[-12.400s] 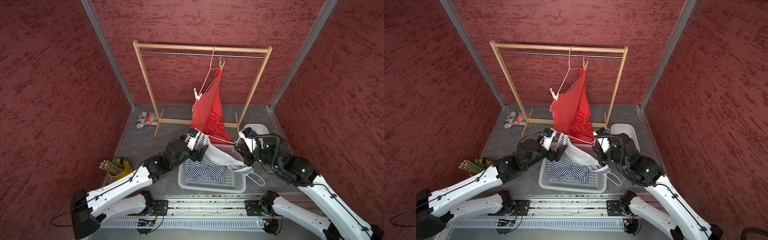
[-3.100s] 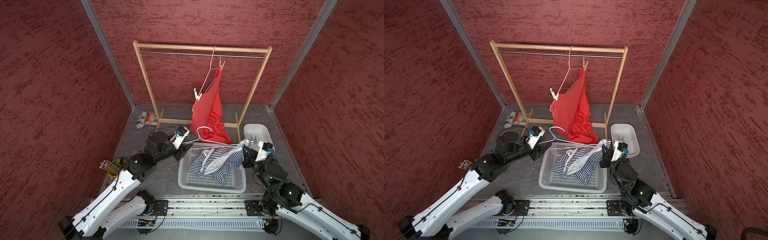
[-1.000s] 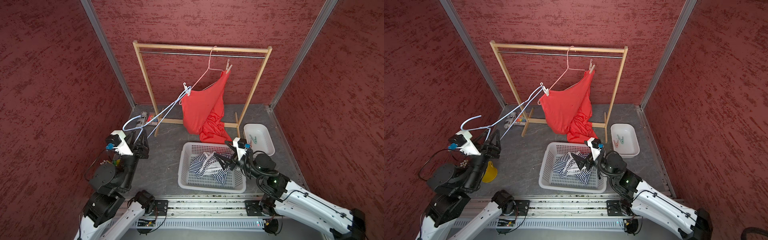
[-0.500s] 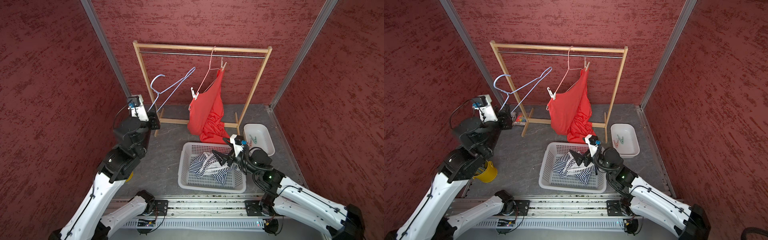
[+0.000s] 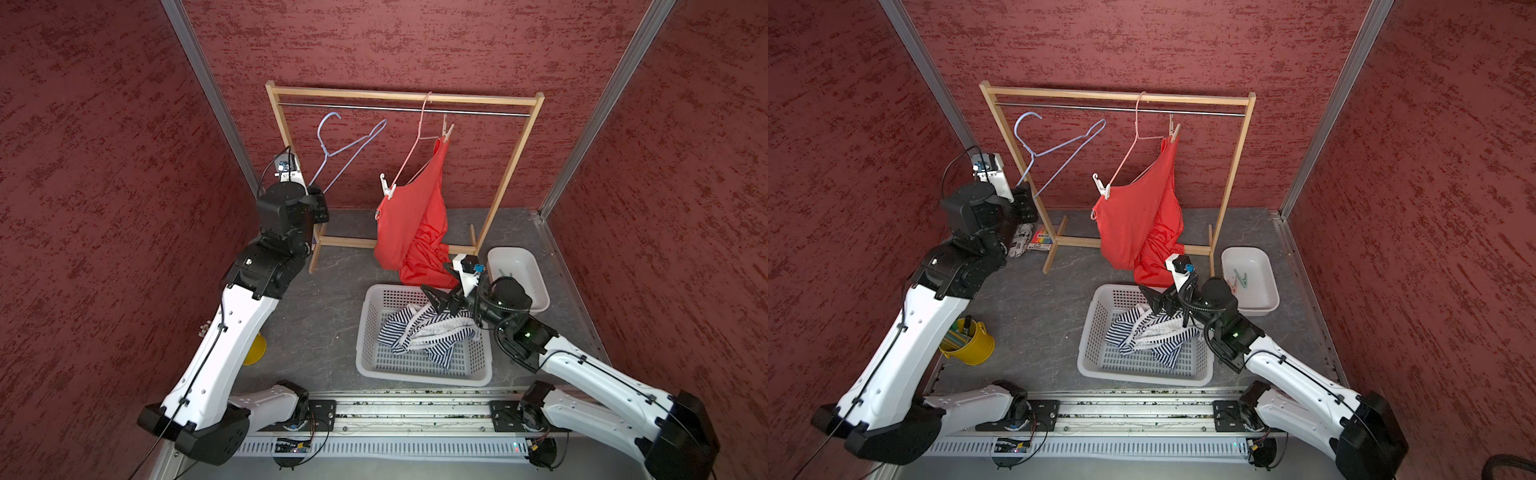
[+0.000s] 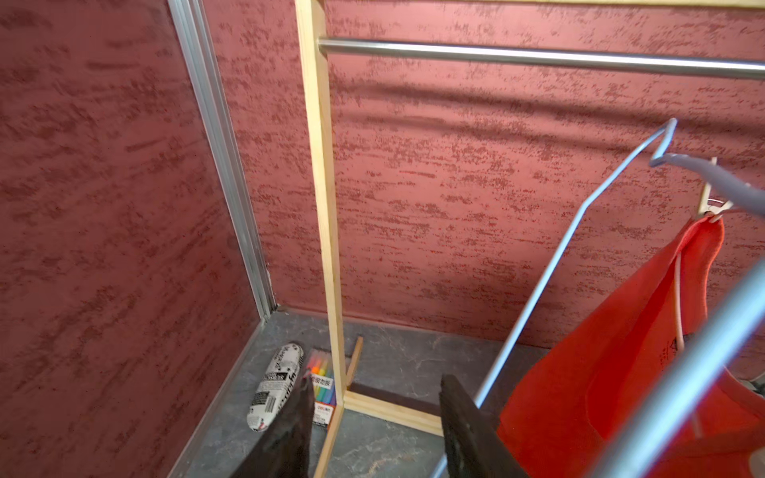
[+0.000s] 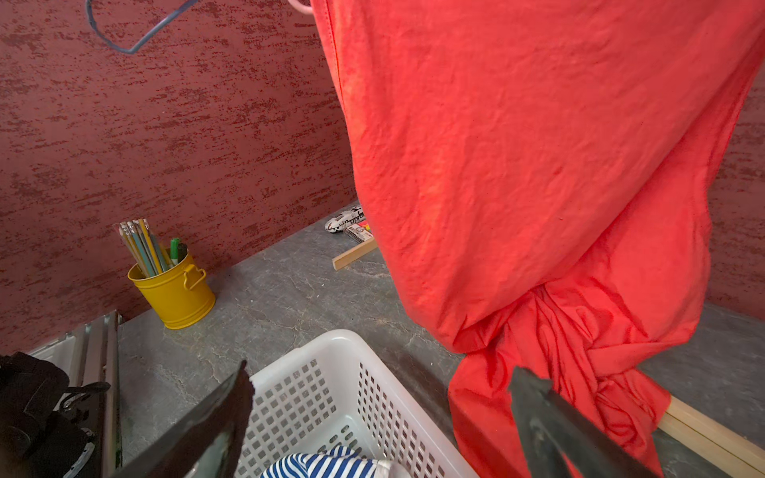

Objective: Remove the clothespins securing tank tops to the hanger
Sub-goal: Place the hanger on the clothesline.

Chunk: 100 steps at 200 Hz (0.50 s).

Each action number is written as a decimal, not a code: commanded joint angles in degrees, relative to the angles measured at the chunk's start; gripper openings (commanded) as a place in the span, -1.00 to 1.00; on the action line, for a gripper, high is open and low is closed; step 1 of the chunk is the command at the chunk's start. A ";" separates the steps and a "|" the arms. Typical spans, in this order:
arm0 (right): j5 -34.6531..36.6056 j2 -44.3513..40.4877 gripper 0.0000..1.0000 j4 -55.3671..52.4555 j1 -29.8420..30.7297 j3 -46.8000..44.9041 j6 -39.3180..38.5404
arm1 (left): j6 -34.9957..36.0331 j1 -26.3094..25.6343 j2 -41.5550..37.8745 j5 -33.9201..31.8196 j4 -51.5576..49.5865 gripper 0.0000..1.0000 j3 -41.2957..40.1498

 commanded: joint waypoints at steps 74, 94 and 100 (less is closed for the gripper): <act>-0.72 -0.26 0.99 4.49 -2.52 -0.07 0.56 | -7.92 6.82 18.08 13.17 -1.33 -1.00 18.29; -0.67 0.00 0.98 4.76 -2.97 -0.21 0.89 | -7.78 6.80 21.66 13.45 -2.22 -1.00 22.17; -0.68 0.15 0.99 4.87 -3.13 -0.24 0.89 | -7.93 6.80 22.96 13.05 -3.02 -1.00 23.65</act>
